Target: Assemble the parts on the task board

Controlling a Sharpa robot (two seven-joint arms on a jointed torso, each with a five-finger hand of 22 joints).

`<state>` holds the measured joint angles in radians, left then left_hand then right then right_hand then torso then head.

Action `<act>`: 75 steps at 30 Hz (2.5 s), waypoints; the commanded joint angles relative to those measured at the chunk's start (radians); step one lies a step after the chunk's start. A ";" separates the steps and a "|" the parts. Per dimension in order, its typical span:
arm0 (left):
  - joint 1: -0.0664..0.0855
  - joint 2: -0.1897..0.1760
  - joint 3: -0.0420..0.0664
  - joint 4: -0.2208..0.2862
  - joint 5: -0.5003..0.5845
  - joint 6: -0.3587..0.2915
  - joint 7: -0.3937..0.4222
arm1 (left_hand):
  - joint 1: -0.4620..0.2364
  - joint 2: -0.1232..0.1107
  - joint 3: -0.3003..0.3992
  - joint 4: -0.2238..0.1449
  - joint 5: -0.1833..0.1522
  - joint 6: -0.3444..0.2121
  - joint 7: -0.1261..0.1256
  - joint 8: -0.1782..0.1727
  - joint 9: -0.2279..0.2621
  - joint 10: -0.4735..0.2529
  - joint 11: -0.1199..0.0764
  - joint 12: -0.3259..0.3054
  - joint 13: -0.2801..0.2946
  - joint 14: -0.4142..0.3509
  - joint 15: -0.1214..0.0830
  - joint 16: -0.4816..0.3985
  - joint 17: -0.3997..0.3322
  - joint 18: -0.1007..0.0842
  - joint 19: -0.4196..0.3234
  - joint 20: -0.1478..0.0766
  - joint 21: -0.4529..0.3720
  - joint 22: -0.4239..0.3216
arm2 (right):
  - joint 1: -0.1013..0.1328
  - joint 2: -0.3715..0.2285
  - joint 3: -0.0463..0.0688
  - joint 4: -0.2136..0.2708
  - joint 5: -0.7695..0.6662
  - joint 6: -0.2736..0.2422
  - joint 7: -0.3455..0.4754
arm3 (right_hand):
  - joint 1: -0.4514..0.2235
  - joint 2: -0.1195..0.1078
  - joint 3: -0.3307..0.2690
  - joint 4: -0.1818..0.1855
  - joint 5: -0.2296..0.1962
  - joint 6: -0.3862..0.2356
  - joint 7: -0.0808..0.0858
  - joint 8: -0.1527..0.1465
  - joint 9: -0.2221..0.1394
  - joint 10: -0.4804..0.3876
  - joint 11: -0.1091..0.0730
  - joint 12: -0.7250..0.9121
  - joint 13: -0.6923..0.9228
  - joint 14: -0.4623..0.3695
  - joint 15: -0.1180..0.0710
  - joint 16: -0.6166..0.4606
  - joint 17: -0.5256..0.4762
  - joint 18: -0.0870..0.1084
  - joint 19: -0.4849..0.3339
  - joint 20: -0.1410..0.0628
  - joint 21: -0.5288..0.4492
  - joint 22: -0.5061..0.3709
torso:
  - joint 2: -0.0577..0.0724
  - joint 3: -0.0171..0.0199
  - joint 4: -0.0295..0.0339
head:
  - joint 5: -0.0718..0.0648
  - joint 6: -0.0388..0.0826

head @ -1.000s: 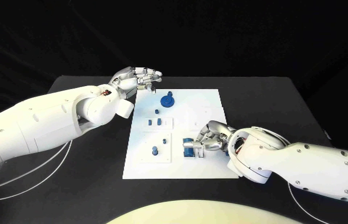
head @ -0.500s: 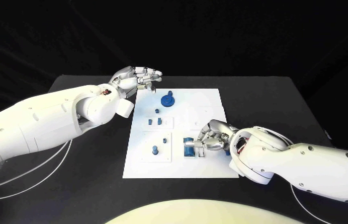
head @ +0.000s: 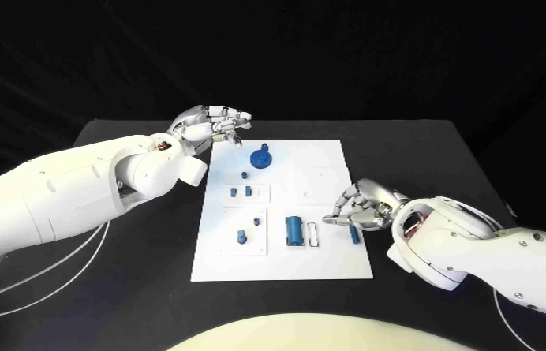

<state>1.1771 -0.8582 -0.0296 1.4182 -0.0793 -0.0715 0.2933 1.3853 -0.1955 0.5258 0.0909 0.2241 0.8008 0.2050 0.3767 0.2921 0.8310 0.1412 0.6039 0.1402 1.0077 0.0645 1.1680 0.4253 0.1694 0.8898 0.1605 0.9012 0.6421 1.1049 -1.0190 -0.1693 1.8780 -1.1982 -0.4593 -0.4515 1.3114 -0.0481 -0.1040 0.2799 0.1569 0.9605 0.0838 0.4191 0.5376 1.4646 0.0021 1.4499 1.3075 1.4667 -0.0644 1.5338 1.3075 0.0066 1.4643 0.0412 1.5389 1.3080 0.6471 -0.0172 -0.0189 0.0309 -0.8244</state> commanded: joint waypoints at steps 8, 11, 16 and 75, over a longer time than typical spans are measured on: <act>0.000 0.002 0.001 0.006 0.004 0.013 0.011 | 0.004 0.003 -0.002 0.001 0.007 -0.010 0.002 0.003 -0.002 -0.006 0.002 0.003 -0.001 -0.007 0.003 -0.005 -0.002 0.014 0.004 0.001 -0.006 -0.001 | 0.002 -0.096 -0.001 -0.008 -0.070 -0.013 0.032 | 0.021 -0.018 0.002 0.005 -0.001 0.009 0.001 -0.004 0.003 0.036 0.006 -0.015 0.177 0.082 0.008 -0.003 0.154 0.002 0.092 0.009 -0.009 0.252 | 0.001 0.0008 -0.0009 | -0.016 0.002; 0.000 0.003 0.001 0.005 0.004 0.014 0.011 | 0.004 0.003 -0.002 0.001 0.007 -0.010 0.002 0.003 -0.002 -0.006 0.002 0.003 -0.001 -0.007 0.003 -0.005 -0.002 0.014 0.004 0.001 -0.006 -0.001 | -0.002 -0.107 -0.001 -0.015 -0.093 0.006 0.018 | 0.020 -0.022 0.001 0.008 -0.005 0.015 -0.001 -0.001 0.006 0.036 0.006 -0.014 0.178 0.083 0.008 -0.002 0.155 0.001 0.094 0.010 -0.005 0.253 | 0.001 0.0007 -0.0007 | -0.017 0.000; 0.000 0.004 0.001 0.005 0.004 0.015 0.010 | 0.004 0.003 -0.002 0.001 0.007 -0.010 0.002 0.003 -0.002 -0.006 0.002 0.003 -0.001 -0.007 0.003 -0.005 -0.002 0.014 0.004 0.001 -0.006 -0.001 | -0.021 -0.103 -0.002 -0.029 -0.106 0.039 -0.001 | 0.013 -0.028 -0.002 0.011 -0.011 0.023 -0.004 0.004 0.012 0.036 0.004 -0.016 0.177 0.083 0.006 -0.002 0.155 0.001 0.094 0.009 -0.004 0.253 | 0.002 0.0010 0.0018 | -0.018 0.000; 0.000 -0.002 0.001 0.006 0.002 0.022 -0.003 | 0.005 0.005 0.000 0.001 0.008 -0.010 0.002 0.004 -0.003 -0.006 0.002 0.004 -0.002 -0.007 0.003 -0.005 -0.002 0.015 0.004 0.001 -0.006 -0.002 | -0.071 0.001 -0.005 -0.026 -0.102 0.050 -0.067 | 0.132 -0.107 0.459 -0.007 0.116 0.059 -0.033 -0.015 0.072 0.041 -0.025 -0.016 0.183 0.084 -0.019 -0.003 0.160 -0.002 0.100 -0.015 0.012 0.257 | 0.001 -0.0001 0.0018 | -0.011 -0.004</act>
<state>1.1769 -0.8613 -0.0296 1.4217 -0.0796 -0.0652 0.2852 1.3853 -0.1955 0.5258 0.0909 0.2286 0.7972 0.2015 0.3767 0.2910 0.8311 0.1412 0.6039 0.1396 1.0077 0.0645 1.1680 0.4247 0.1694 0.8898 0.1605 0.9012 0.6415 1.0330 -1.0179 -0.1717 1.8465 -1.3848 -0.3889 -0.5100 1.4578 -0.1382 0.2452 0.3739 0.2696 1.0182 0.0535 0.3946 0.6017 1.4686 -0.0163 1.4305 1.3074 1.4666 -0.0790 1.5338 1.3077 0.0068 1.4645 0.0339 1.5472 1.3081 0.6480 -0.0174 -0.0166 0.0189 -0.8300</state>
